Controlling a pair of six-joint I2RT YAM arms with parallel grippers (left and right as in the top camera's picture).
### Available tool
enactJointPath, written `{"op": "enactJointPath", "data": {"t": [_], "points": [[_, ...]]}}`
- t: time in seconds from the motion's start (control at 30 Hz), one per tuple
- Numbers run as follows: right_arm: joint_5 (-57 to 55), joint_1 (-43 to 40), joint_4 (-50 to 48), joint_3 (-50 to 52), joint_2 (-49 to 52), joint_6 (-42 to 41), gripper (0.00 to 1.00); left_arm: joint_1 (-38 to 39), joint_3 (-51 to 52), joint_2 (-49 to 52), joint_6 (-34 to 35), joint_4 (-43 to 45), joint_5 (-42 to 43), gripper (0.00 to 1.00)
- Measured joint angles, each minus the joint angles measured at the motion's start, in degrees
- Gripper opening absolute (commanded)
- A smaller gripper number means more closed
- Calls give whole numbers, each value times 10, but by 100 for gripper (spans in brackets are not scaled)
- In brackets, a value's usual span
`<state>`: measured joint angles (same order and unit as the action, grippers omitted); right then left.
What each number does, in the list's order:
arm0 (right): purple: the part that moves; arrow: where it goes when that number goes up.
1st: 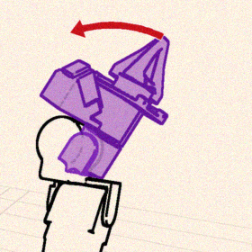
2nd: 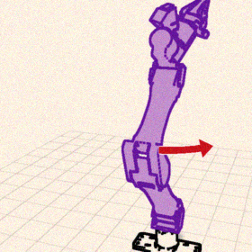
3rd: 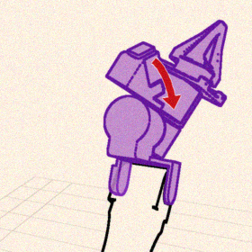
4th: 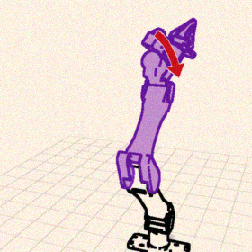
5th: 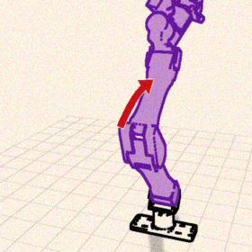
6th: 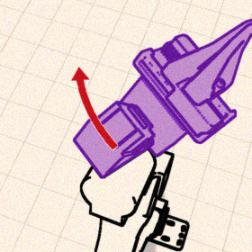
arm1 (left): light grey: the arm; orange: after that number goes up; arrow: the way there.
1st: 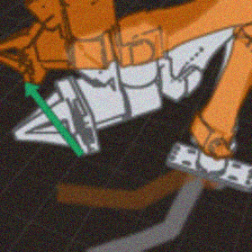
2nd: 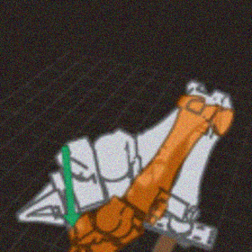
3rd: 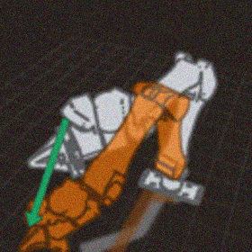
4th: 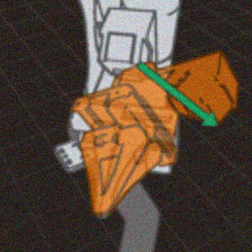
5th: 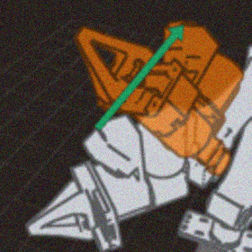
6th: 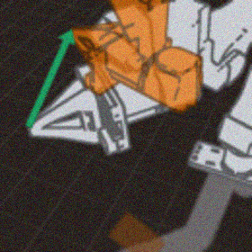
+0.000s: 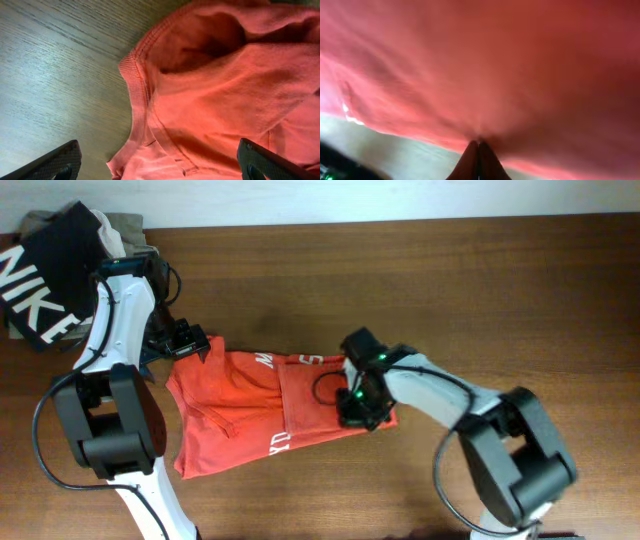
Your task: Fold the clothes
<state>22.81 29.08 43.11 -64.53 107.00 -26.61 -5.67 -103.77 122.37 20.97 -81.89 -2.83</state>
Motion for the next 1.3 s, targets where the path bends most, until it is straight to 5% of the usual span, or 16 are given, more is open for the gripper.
{"op": "enactJointPath", "data": {"t": [0.03,0.13,0.33,0.37,0.4,0.47,0.7,0.73,0.77,0.8,0.83,1.0,1.3], "points": [[-26,-18,28,-10,-26,-2,99,0,0,0,0,0,0,99],[-71,-109,49,-48,-137,42,99,0,0,0,0,5,0,99],[-15,-157,15,-38,21,177,99,0,0,0,0,5,0,99],[9,-158,6,-44,30,189,93,0,0,0,0,5,0,99],[26,-158,6,-44,31,194,48,0,0,0,0,5,0,99],[41,-158,6,-45,40,198,4,0,0,0,0,6,0,99],[-65,-215,63,-43,34,98,4,5,0,0,0,3,0,99],[-89,-250,81,-43,26,93,5,5,0,0,0,1,0,99],[-110,-308,90,-43,10,95,32,5,0,0,0,2,0,99],[-110,-334,92,-43,-1,106,88,5,0,0,0,3,4,99],[-104,-342,93,-43,-7,112,99,5,0,0,-6,4,14,99],[-84,-344,98,-44,-10,131,99,5,116,-6,-181,52,249,99],[-84,-344,98,-45,-10,131,99,18,291,-33,-207,231,468,99]]}}
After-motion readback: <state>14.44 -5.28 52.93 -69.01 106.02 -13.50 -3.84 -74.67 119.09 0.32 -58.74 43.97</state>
